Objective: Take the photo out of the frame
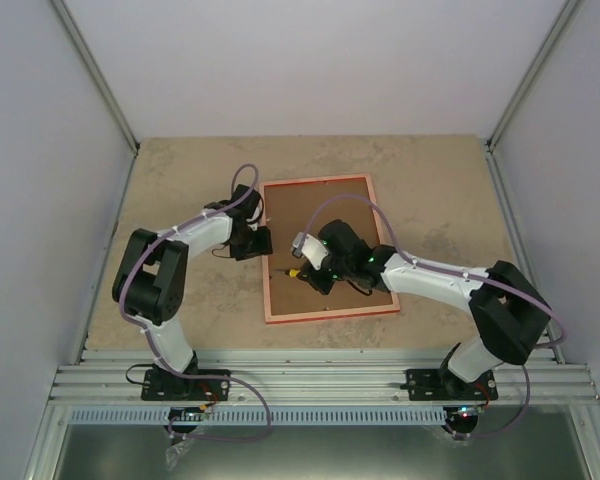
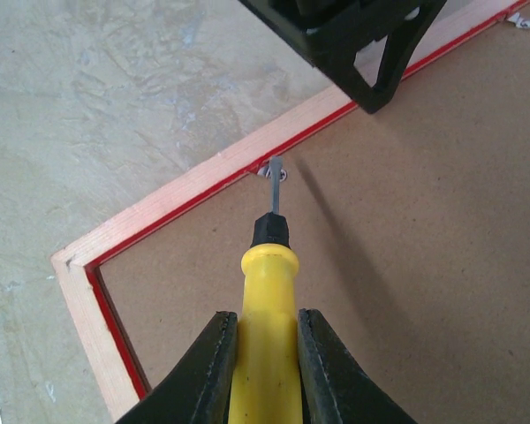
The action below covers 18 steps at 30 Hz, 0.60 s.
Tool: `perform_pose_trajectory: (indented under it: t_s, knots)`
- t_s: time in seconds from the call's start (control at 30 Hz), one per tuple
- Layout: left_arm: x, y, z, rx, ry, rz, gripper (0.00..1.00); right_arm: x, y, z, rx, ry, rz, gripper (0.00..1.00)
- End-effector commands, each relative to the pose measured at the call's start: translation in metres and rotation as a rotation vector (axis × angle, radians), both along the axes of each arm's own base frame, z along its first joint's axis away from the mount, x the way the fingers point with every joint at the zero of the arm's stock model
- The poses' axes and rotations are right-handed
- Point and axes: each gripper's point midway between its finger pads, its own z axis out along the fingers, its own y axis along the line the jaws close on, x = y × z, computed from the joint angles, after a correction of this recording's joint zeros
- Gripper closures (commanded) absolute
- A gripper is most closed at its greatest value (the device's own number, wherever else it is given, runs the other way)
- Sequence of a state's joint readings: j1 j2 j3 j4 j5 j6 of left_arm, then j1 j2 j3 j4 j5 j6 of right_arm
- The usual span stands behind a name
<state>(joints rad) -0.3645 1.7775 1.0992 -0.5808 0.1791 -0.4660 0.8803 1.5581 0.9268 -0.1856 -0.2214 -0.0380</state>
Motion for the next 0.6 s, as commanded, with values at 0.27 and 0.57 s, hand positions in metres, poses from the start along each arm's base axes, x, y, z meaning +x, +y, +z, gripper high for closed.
perform_pose_trajectory:
  t_s: [0.27, 0.57]
  knots:
    - [0.001, -0.001, -0.009, -0.003, 0.042, -0.031, 0.60, 0.014, 0.022, 0.002, -0.004, -0.056, 0.031, 0.99]
    - [0.000, -0.001, -0.014, -0.003, 0.060, -0.043, 0.72, 0.018, 0.023, -0.006, -0.073, -0.064, 0.048, 0.99]
